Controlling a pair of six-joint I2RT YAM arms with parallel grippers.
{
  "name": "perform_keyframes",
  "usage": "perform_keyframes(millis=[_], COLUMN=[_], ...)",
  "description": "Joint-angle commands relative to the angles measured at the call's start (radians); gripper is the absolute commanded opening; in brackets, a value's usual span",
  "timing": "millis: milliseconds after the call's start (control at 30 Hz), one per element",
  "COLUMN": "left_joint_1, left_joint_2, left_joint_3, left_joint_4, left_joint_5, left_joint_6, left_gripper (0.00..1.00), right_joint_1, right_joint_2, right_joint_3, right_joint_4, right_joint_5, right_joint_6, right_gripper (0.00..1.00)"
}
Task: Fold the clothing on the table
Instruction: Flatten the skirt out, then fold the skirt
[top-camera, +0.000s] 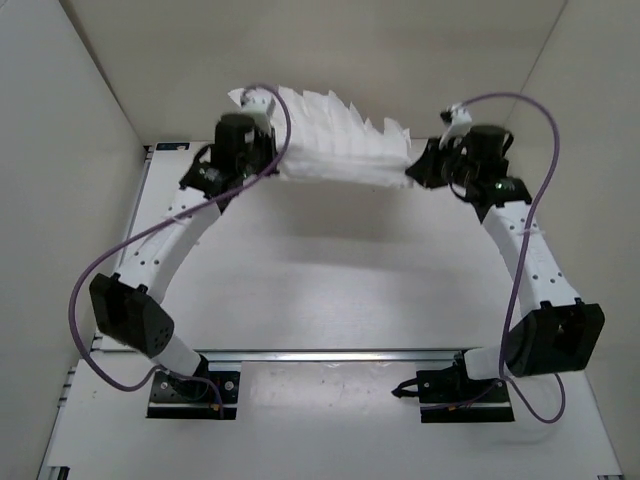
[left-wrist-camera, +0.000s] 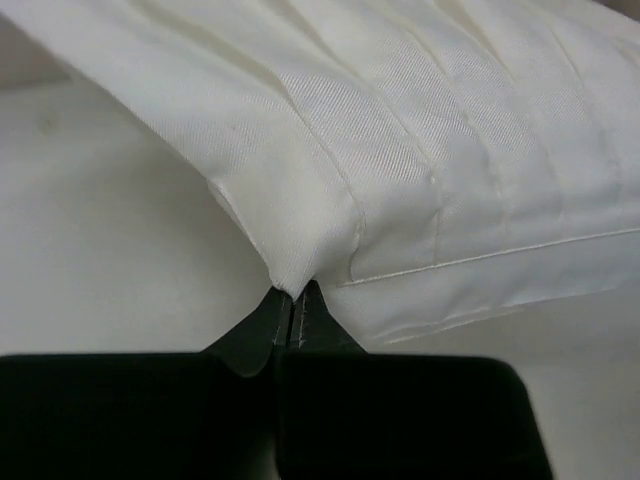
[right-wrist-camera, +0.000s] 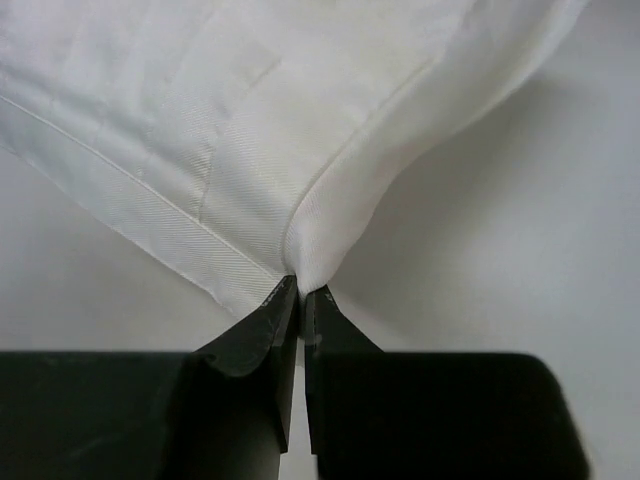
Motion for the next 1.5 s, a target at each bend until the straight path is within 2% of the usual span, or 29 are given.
perform_keyframes(millis=[0, 100, 200, 267, 367, 433, 500, 600, 700, 833, 967, 1033, 1067, 1100, 1133, 1167, 1200, 1267, 1367, 1467], left_joint_1=[-0.051, -0.13, -0.19, -0.152, -0.034, 0.038, 0.087, 0.115, 0.112, 0.129, 0.155, 0.166, 0.166, 0.172, 0.179, 0.181, 0.179, 0.181, 0.176, 0.173], left_joint_2=[-0.064, -0.217, -0.392, -0.523, -0.578, -0.523, -0.397, -0.23, -0.069, 0.104, 0.2, 0.261, 0.278, 0.298, 0.329, 0.339, 0.34, 0.314, 0.265, 0.208], left_joint_3=[-0.342, -0.574, -0.692, -0.742, -0.791, -0.8, -0.794, -0.762, -0.655, -0.465, -0.304, -0.242, -0.205, -0.172, -0.154, -0.133, -0.125, -0.125, -0.162, -0.211], left_joint_4=[-0.084, -0.149, -0.266, -0.343, -0.348, -0.305, -0.253, -0.165, -0.134, -0.18, -0.183, -0.2, -0.203, -0.206, -0.202, -0.205, -0.188, -0.144, -0.055, 0.001], left_joint_5=[-0.024, 0.017, 0.048, 0.108, 0.163, 0.185, 0.217, 0.243, 0.254, 0.255, 0.283, 0.284, 0.304, 0.32, 0.335, 0.338, 0.344, 0.337, 0.32, 0.332], left_joint_6=[-0.02, -0.091, -0.186, -0.235, -0.243, -0.227, -0.223, -0.224, -0.215, -0.18, -0.183, -0.184, -0.18, -0.178, -0.177, -0.177, -0.178, -0.186, -0.197, -0.221], left_gripper=[0.0, 0.0, 0.0, 0.0, 0.0, 0.0, 0.0, 0.0, 0.0, 0.0, 0.02, 0.08, 0.26, 0.56, 0.7, 0.95, 0.99, 0.99, 0.99, 0.98], right_joint_1=[0.004, 0.104, 0.21, 0.253, 0.259, 0.181, 0.137, 0.087, 0.046, 0.023, 0.027, 0.024, 0.024, 0.014, 0.005, 0.0, -0.005, -0.008, -0.015, -0.026], right_joint_2=[-0.062, -0.198, -0.353, -0.453, -0.495, -0.458, -0.353, -0.208, -0.049, 0.135, 0.246, 0.307, 0.327, 0.335, 0.352, 0.363, 0.358, 0.314, 0.204, 0.105], right_joint_3=[-0.29, -0.478, -0.578, -0.625, -0.72, -0.75, -0.756, -0.721, -0.684, -0.56, -0.413, -0.339, -0.328, -0.307, -0.296, -0.287, -0.291, -0.306, -0.372, -0.466], right_joint_4=[-0.045, -0.138, -0.213, -0.216, -0.158, -0.086, -0.026, 0.049, 0.121, 0.17, 0.163, 0.143, 0.131, 0.126, 0.123, 0.125, 0.115, 0.149, 0.267, 0.373], right_joint_5=[0.046, 0.06, 0.056, 0.034, -0.018, -0.082, -0.139, -0.183, -0.236, -0.294, -0.303, -0.299, -0.296, -0.308, -0.32, -0.314, -0.312, -0.265, -0.211, -0.196], right_joint_6=[0.011, 0.061, 0.183, 0.265, 0.322, 0.306, 0.281, 0.244, 0.232, 0.235, 0.227, 0.212, 0.214, 0.218, 0.22, 0.226, 0.226, 0.233, 0.261, 0.302], right_gripper=[0.01, 0.0, 0.0, 0.0, 0.0, 0.0, 0.01, 0.0, 0.0, 0.0, 0.0, 0.0, 0.0, 0.0, 0.03, 0.12, 0.21, 0.31, 0.57, 0.65])
